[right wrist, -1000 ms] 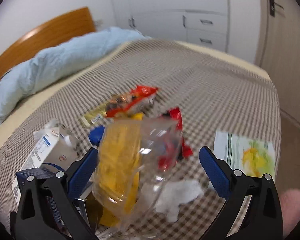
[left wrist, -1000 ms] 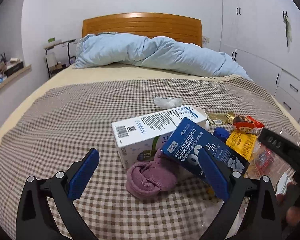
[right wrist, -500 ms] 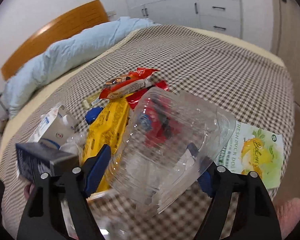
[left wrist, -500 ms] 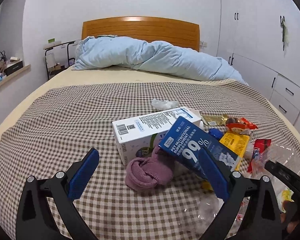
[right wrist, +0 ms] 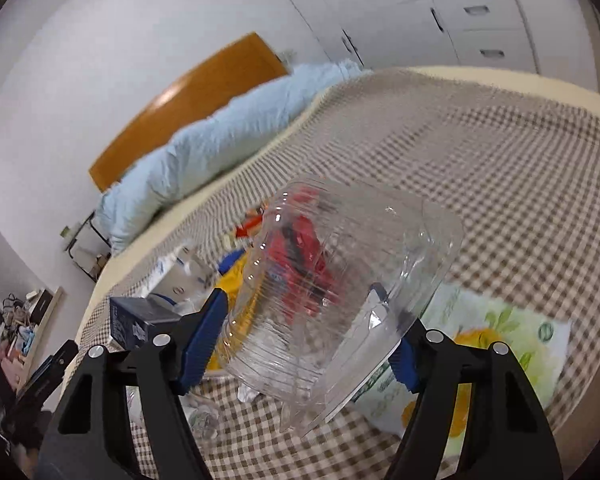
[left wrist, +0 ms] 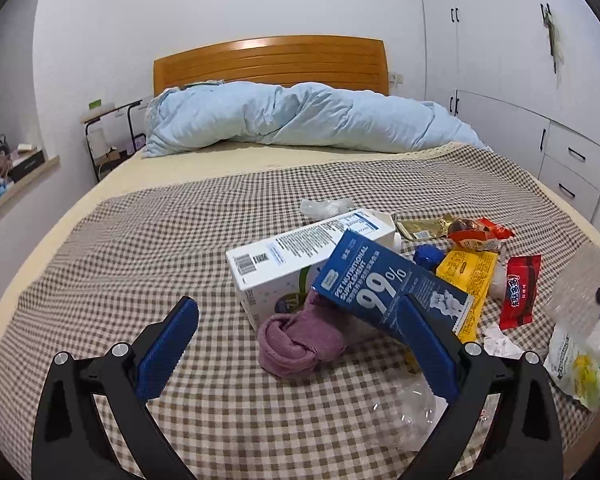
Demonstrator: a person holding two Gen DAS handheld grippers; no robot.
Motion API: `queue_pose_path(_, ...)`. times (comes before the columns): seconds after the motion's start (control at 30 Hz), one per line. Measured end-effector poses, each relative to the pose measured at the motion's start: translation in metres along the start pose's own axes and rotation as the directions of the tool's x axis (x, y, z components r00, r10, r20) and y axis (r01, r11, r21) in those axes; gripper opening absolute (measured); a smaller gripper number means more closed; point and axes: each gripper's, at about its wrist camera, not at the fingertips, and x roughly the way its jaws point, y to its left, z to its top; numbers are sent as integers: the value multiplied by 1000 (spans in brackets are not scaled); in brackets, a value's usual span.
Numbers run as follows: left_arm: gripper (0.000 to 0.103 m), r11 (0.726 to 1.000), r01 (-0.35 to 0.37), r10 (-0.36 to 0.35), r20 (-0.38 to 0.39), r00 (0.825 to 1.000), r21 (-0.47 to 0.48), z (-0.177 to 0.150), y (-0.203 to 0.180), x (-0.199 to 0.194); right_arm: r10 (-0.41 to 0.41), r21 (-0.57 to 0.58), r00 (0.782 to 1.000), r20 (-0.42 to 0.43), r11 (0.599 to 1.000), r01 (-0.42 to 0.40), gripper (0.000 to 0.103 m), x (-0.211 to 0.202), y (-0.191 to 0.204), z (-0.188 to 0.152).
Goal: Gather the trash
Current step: 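Lift the clamshell with the right tool while the left tool reaches the white milk carton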
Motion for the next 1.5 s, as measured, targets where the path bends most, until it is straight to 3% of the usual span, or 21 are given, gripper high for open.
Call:
queue_pose_path(0.17,96,999,-15,15,2,1000,35,15,1,3,-4,-25,996,88,1000,6,70,-8,-11,10)
queue_pose_path(0.27,96,991,110,-110,-16,994,75,25,2,11,-11,-8,994,112,1000,12,70,-4,-25,16)
queue_pose_path(0.47,96,976,146,-131,-105,986,160,50,-2,43,-31,51,992,125,998,25,70,2,-60,22)
queue_pose_path(0.63,96,979,135,-117,-122,986,152,70,8,64,-57,83,989,139,996,46,70,2,-78,28)
queue_pose_path(0.73,96,983,91,-67,-151,986,161,77,15,83,-69,101,986,150,993,54,70,1,-87,32)
queue_pose_path(0.87,96,983,92,-51,-246,968,159,78,22,110,-90,133,985,149,989,70,70,3,-99,35)
queue_pose_path(0.93,96,983,109,-67,-262,963,147,77,26,120,-97,145,985,142,986,76,70,5,-105,36)
queue_pose_path(1.0,96,979,85,-30,-277,960,187,74,26,133,-101,154,984,143,985,79,70,6,-107,38)
queue_pose_path(1.13,96,961,107,-12,-347,938,255,64,17,155,-104,162,984,146,984,80,70,10,-109,42)
queue_pose_path(1.27,96,934,225,-108,-380,918,278,59,-2,155,-106,166,984,145,983,82,70,12,-111,46)
queue_pose_path(1.4,96,877,251,-84,-384,920,410,53,-36,152,-109,171,983,148,982,83,70,12,-116,51)
queue_pose_path(1.5,96,869,241,-56,-397,916,432,54,-43,156,-112,172,982,153,981,85,70,11,-119,52)
